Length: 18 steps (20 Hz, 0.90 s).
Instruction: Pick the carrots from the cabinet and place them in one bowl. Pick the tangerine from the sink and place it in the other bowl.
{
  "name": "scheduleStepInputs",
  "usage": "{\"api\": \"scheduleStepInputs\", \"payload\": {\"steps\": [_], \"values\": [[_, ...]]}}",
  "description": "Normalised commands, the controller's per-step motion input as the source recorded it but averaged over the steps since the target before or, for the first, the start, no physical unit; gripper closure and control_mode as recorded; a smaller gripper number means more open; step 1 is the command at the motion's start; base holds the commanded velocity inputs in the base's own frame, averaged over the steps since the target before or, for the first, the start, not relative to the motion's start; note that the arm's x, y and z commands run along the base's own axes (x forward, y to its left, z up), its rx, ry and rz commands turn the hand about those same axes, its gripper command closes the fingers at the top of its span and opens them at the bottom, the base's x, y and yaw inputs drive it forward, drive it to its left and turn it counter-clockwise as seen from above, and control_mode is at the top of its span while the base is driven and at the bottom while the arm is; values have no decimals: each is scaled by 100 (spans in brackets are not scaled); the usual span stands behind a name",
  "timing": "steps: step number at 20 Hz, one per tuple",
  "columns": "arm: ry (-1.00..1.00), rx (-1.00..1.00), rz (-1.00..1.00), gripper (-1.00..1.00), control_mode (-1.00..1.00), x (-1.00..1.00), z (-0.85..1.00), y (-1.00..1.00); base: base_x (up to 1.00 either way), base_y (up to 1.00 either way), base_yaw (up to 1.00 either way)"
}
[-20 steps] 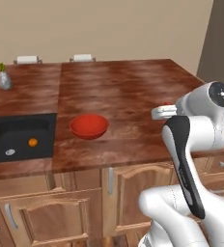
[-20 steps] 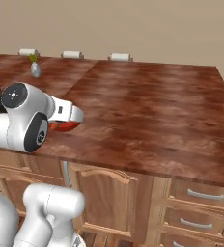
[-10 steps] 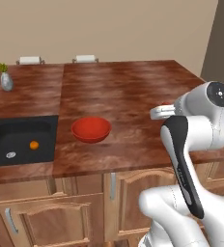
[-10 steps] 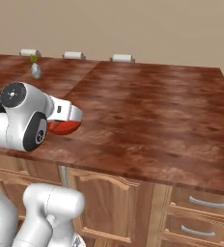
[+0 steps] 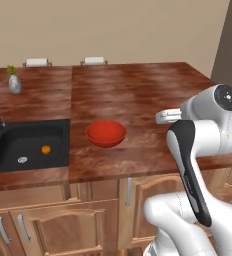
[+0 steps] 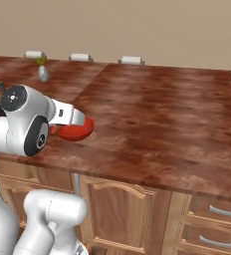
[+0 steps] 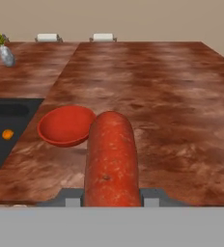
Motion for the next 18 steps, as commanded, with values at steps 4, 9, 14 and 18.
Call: {"api": "scheduleStepInputs", "payload": {"steps": [4, 9, 14, 18], "values": [[0, 0, 0, 100, 100, 0, 0, 0, 23, 41, 0], [0, 0, 0, 100, 100, 0, 0, 0, 27, 33, 0], [0, 0, 0, 100, 100, 0, 0, 0, 37, 22, 0], [0, 0, 0, 100, 100, 0, 0, 0, 30, 28, 0]]}}
